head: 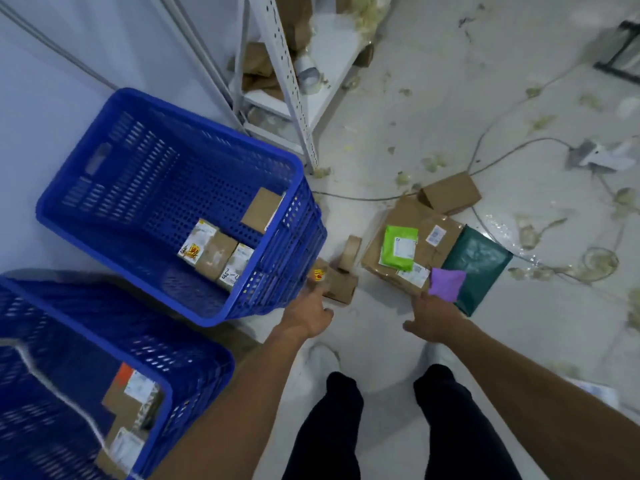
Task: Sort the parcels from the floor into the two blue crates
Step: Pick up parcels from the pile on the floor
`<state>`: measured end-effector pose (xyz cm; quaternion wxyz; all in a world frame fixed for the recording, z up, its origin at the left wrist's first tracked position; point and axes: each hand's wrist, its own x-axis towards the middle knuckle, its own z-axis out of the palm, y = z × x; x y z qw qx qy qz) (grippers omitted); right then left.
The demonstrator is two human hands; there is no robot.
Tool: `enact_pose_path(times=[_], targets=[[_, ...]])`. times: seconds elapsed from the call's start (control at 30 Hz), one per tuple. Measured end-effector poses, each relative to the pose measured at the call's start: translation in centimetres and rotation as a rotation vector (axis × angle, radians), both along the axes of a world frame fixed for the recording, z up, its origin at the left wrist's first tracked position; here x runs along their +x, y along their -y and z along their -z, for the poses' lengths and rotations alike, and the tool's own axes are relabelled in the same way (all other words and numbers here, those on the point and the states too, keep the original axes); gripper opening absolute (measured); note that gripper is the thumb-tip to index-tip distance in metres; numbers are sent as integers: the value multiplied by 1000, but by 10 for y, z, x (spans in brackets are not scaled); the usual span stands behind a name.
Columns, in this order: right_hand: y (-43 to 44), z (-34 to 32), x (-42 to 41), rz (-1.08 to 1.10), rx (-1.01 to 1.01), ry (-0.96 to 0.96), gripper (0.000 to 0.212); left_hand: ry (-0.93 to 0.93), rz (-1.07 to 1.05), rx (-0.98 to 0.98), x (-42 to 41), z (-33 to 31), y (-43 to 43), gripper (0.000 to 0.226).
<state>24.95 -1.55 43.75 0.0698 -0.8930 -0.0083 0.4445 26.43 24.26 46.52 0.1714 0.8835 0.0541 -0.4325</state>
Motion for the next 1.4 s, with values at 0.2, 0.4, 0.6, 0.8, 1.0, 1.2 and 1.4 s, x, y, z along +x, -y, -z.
enact_pose_path(times=[0.2,0.4,0.6,0.8,1.0,1.2,1.4], targets=[[-50,128,17,-14,46,-108,52,-27,194,33,56,137,-26,60],[-78,273,27,-21,38,-64,55,0,197,66,69,294,-32,67],[-141,403,52,44,130,110,71,138,447,249,92,420,-44,87],[-182,487,73,54,128,323,70,256,643,378,103,503,-60,101],[-184,516,73,-3,147,361,79,289,604,377,103,534,-61,100],[-153,482,81,-101,201,335,89,328,576,276,99,499,-51,93],[-111,386,88,-240,222,309,86,337,535,160,89,404,-33,91]])
